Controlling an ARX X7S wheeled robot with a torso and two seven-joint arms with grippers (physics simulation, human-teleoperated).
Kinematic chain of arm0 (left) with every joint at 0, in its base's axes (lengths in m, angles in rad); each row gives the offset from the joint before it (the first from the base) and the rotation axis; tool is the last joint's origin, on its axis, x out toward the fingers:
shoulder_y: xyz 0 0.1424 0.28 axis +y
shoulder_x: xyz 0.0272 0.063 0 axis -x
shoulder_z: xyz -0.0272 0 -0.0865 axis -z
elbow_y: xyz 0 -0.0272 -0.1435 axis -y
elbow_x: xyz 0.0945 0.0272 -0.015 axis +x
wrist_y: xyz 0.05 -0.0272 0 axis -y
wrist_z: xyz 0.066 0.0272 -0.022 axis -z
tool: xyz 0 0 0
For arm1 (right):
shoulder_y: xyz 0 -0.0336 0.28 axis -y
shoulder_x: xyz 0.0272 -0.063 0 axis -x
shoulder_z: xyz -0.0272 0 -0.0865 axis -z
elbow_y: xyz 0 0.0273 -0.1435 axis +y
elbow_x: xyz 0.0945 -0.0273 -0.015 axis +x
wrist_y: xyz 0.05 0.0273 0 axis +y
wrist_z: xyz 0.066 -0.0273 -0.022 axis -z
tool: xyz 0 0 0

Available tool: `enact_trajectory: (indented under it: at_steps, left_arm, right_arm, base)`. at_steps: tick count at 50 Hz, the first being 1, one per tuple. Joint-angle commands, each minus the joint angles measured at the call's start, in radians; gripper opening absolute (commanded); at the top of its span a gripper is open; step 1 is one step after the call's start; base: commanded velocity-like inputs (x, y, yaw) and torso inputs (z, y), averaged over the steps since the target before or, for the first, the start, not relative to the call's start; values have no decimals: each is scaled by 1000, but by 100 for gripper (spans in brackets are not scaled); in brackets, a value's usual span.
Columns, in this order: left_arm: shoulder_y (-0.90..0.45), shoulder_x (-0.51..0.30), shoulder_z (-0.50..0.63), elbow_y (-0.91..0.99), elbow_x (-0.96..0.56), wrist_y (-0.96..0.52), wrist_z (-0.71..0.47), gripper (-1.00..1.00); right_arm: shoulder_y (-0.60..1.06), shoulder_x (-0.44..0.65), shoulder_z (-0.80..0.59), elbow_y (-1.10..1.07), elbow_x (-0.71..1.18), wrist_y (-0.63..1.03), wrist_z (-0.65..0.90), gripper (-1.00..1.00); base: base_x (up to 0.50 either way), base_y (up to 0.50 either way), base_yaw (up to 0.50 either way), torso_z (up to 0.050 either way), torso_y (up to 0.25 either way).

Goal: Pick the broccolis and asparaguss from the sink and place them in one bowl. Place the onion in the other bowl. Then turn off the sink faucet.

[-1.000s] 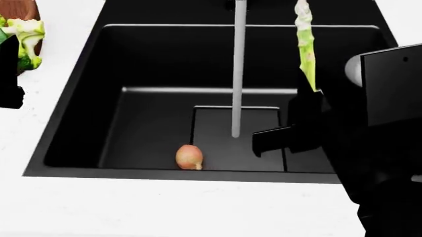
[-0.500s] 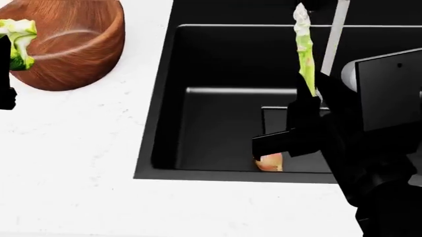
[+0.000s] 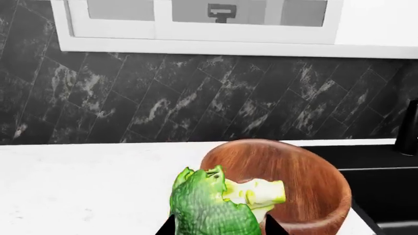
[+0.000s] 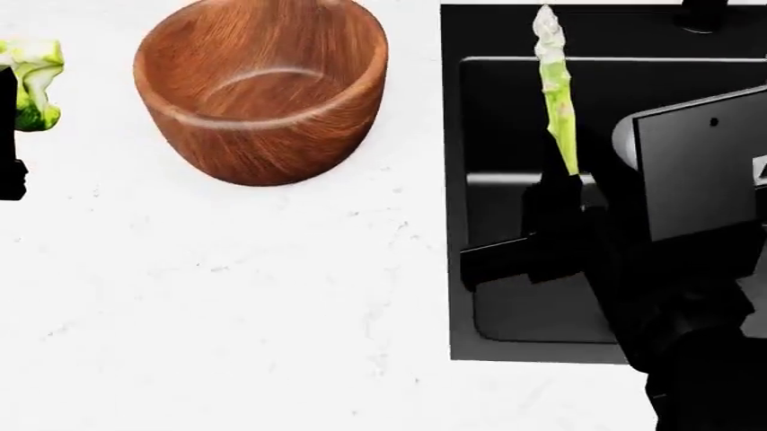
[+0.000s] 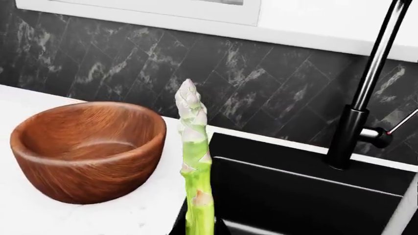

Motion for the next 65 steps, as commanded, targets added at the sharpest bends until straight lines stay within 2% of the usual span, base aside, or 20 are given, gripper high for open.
enact_trajectory:
  at_steps: [1, 18, 39, 44, 47, 49, 52, 55, 56, 59, 60, 65]
  left_arm:
    - [-3, 21, -4, -13, 1, 15, 8, -100]
    - [-11, 30, 4, -20, 4, 9, 18, -100]
    - [5, 32, 5, -5, -2, 14, 16, -100]
    - [-1, 35, 6, -5, -9, 10, 24, -100]
    - [-25, 38, 9, -6, -63, -19, 35, -100]
    - [-67, 52, 18, -18, -122, -57, 38, -100]
    - [-116, 78, 40, -28, -127, -89, 43, -100]
    - [-220, 133, 82, -81, -200, -172, 67, -100]
    - [-242, 146, 91, -96, -190, -180, 68, -100]
    - [-319, 214, 123, -156, -242, -229, 79, -100]
    - [-335, 239, 117, -204, -345, -252, 100, -100]
    - [-403, 344, 190, -322, -319, -296, 151, -100]
  right_arm:
    - [-29, 3, -4, -11, -17, -34, 10, -100]
    - [-49, 14, 36, -64, -22, -1, 21, -100]
    - [-74, 12, 56, -91, -4, 14, 7, -100]
    - [-29, 8, 69, -100, 2, 97, 5, -100]
    - [16, 19, 64, -119, 10, 177, -4, -100]
    - [28, 26, 66, -114, 16, 185, -2, -100]
    - [33, 36, 67, -110, 33, 185, 13, -100]
    - [37, 66, 85, -99, 132, 185, 82, -100]
    - [38, 86, 101, -95, 223, 185, 148, -100]
    - [43, 171, 182, -63, 662, 185, 477, -100]
    - [48, 187, 196, -54, 752, 184, 548, -100]
    - [68, 231, 211, -17, 982, 181, 729, -100]
  base:
    - [355, 488, 0, 0, 0]
    - [475, 273, 0, 0, 0]
    - [440, 33, 0, 0, 1]
    - [87, 2, 0, 0, 2]
    - [0, 0, 0, 0, 0]
    - [0, 0, 0, 0, 0]
    - [0, 0, 0, 0, 0]
    - [0, 0, 0, 0, 3]
    - [0, 0, 0, 0, 0]
    - [0, 0, 0, 0, 0]
    - [0, 0, 0, 0, 0]
    - [0, 0, 0, 0, 0]
